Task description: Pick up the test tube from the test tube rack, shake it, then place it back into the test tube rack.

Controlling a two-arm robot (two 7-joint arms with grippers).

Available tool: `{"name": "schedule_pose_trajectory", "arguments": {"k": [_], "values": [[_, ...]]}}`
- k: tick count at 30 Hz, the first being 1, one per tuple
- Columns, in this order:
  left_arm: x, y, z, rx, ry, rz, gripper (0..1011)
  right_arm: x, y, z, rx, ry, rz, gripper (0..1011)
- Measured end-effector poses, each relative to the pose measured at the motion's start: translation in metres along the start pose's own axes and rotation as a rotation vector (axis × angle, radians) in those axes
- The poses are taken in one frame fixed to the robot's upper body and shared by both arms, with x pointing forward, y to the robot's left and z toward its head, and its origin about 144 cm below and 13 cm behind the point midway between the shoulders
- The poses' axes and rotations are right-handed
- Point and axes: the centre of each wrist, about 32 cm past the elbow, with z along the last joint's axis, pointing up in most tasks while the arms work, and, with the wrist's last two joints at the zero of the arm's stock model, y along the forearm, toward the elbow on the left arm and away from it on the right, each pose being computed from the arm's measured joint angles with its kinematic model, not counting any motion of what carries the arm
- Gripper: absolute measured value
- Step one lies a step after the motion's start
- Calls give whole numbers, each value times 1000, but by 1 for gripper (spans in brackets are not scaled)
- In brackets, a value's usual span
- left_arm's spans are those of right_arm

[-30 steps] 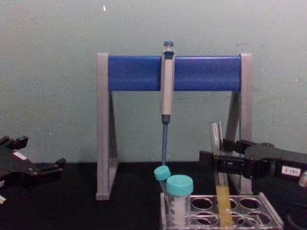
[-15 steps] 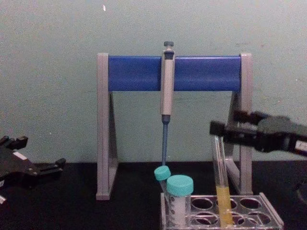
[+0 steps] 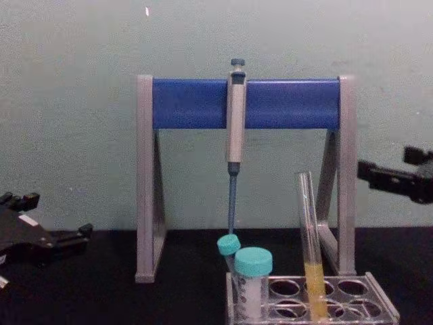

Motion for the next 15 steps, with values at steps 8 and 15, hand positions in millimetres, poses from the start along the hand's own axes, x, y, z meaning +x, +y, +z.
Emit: {"name": "schedule_pose_trajectory", "arguments": {"k": [8,15], "values": [[0,0,0,0,0,0,1001,-1,-3,-10,-166,23,-128,1000],[0,0,0,0,0,0,1001,-1,1,-18,-287,54,-156,1000]]}}
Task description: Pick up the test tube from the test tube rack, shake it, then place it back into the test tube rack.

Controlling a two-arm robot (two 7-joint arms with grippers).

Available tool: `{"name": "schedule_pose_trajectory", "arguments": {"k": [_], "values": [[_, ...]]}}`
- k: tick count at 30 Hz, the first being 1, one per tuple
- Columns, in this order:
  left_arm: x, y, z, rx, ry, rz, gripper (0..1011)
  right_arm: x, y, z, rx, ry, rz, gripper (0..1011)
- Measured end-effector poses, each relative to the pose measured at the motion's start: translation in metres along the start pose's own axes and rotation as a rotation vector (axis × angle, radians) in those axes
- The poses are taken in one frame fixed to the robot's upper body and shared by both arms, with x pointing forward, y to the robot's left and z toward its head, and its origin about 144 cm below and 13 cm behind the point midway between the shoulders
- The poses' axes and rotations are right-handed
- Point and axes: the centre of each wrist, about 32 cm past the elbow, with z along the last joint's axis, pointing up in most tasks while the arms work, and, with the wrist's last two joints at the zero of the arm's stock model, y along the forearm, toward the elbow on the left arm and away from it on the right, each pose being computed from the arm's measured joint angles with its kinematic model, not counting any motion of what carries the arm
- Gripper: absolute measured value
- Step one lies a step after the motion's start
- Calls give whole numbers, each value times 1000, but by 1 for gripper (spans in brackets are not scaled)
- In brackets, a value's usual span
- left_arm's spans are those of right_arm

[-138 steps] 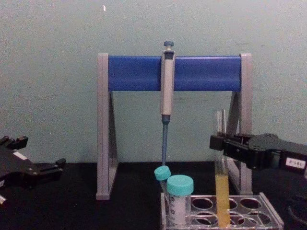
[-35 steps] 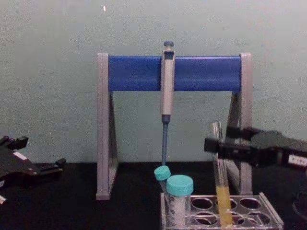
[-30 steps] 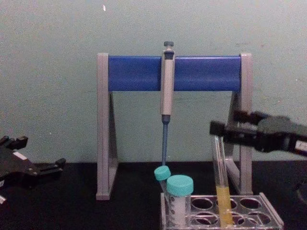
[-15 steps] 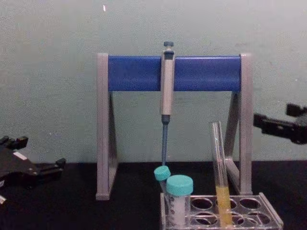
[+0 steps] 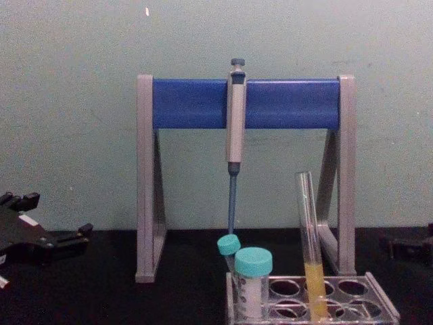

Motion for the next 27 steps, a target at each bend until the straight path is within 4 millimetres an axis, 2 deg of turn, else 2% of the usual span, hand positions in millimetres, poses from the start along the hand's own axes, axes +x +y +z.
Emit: {"name": "schedule_pose_trajectory", "arguments": {"k": [27], "values": [[0,0,0,0,0,0,1001,1,3,-3,-25,19,-7,1000]]}}
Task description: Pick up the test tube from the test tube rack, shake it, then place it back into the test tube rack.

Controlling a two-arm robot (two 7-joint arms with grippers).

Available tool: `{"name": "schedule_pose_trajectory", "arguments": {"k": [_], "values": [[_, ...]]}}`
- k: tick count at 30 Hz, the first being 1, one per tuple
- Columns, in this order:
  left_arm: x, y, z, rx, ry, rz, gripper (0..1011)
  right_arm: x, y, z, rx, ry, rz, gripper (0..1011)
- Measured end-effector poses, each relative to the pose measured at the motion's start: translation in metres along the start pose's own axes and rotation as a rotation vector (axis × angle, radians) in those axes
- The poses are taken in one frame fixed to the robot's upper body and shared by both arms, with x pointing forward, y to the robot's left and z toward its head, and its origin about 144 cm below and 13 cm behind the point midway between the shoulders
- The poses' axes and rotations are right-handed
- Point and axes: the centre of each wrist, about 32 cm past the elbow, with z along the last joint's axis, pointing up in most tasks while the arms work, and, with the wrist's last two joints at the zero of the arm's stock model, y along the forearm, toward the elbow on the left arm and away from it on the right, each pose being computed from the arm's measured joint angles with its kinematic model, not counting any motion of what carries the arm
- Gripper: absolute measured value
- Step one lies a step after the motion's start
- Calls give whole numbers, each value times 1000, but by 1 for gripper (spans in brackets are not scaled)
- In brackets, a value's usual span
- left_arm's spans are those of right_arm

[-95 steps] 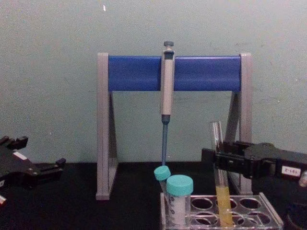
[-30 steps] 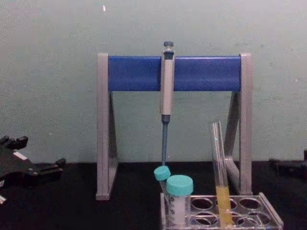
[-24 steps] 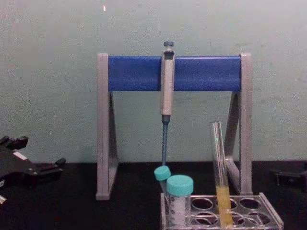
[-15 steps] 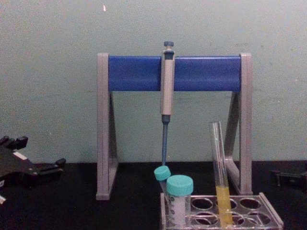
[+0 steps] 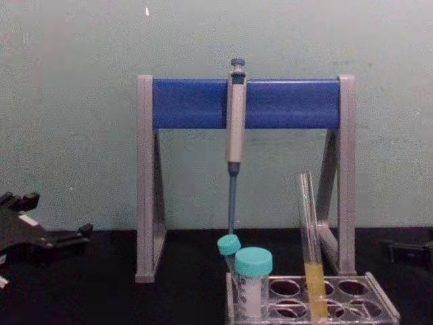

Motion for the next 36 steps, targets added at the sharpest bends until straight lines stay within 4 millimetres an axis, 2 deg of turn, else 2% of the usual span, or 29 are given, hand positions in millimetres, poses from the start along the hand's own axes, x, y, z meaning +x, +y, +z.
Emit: {"name": "schedule_pose_trajectory", "arguments": {"k": [36], "values": [[0,0,0,0,0,0,1001,0,0,0,0,-2,2,1000]]}}
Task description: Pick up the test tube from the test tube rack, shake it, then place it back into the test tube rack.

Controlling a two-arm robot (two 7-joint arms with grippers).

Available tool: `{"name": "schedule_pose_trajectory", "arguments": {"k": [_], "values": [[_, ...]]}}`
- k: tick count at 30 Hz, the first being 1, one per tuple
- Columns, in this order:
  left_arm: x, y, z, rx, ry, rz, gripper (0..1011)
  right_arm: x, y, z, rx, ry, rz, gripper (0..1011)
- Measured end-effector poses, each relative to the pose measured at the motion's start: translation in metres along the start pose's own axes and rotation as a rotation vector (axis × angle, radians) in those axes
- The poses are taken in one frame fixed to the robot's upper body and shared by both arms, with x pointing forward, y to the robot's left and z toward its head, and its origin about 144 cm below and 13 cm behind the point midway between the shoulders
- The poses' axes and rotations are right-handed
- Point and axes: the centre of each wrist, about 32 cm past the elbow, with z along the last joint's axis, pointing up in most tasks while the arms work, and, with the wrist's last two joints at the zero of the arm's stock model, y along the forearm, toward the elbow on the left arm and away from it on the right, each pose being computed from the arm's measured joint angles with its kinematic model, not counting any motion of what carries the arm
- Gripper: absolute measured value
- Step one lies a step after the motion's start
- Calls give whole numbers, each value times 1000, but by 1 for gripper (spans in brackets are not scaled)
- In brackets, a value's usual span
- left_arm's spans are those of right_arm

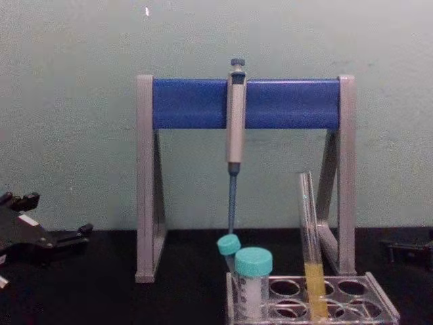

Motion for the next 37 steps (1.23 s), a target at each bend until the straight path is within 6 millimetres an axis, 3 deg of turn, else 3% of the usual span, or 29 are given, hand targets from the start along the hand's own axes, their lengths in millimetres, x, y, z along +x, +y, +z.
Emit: {"name": "schedule_pose_trajectory", "arguments": {"k": [37], "values": [[0,0,0,0,0,0,1001,0,0,0,0,0,0,1000]]}}
